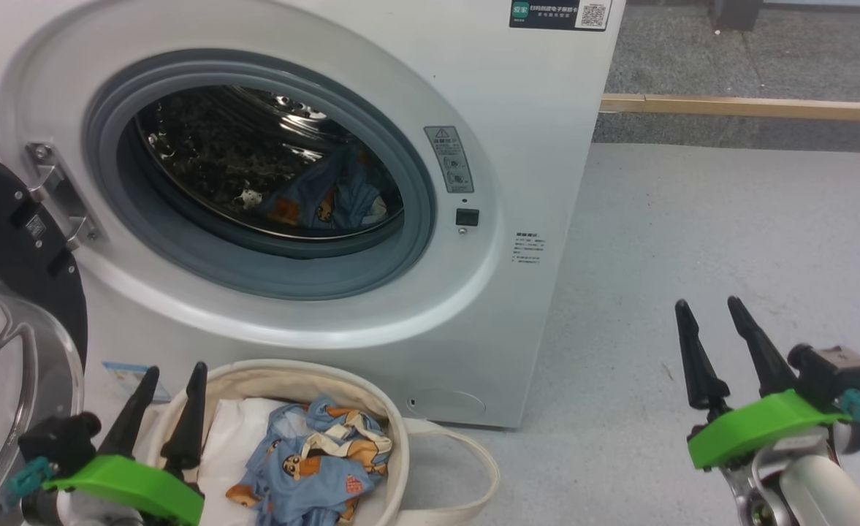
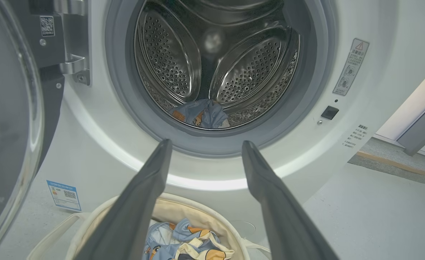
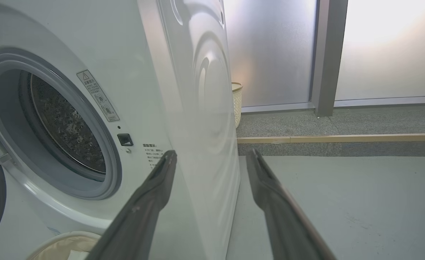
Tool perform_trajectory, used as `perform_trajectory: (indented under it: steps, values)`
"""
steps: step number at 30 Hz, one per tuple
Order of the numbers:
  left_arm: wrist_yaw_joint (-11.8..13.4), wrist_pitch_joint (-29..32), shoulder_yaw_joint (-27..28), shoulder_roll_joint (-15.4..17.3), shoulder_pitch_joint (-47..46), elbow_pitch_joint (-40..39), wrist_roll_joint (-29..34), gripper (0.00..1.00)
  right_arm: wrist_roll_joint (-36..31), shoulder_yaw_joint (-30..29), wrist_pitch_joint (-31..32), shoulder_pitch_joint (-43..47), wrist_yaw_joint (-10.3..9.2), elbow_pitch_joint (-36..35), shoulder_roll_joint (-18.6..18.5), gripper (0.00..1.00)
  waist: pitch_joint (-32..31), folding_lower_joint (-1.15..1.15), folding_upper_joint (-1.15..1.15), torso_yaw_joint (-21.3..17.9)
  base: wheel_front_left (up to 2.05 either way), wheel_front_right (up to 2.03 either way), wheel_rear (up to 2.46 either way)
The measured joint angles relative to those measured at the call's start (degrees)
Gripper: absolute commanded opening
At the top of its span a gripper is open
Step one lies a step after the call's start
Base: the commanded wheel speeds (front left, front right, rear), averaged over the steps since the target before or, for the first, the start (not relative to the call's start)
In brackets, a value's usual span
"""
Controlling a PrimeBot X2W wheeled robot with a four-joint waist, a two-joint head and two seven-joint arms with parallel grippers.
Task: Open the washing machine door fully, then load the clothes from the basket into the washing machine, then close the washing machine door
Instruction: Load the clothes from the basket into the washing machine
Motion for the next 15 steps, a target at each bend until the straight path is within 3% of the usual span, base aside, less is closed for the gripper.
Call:
perform_trajectory:
  steps: [15]
  values:
    - [0.0, 0.0, 1.67, -0.1, 1.05, -2.46, 0.57, 1.0, 0.0, -1.32, 0.0, 0.69, 0.0, -0.32, 0.67, 1.0, 1.03, 0.0, 0.0, -0.64, 0.0, 0.0, 0.0]
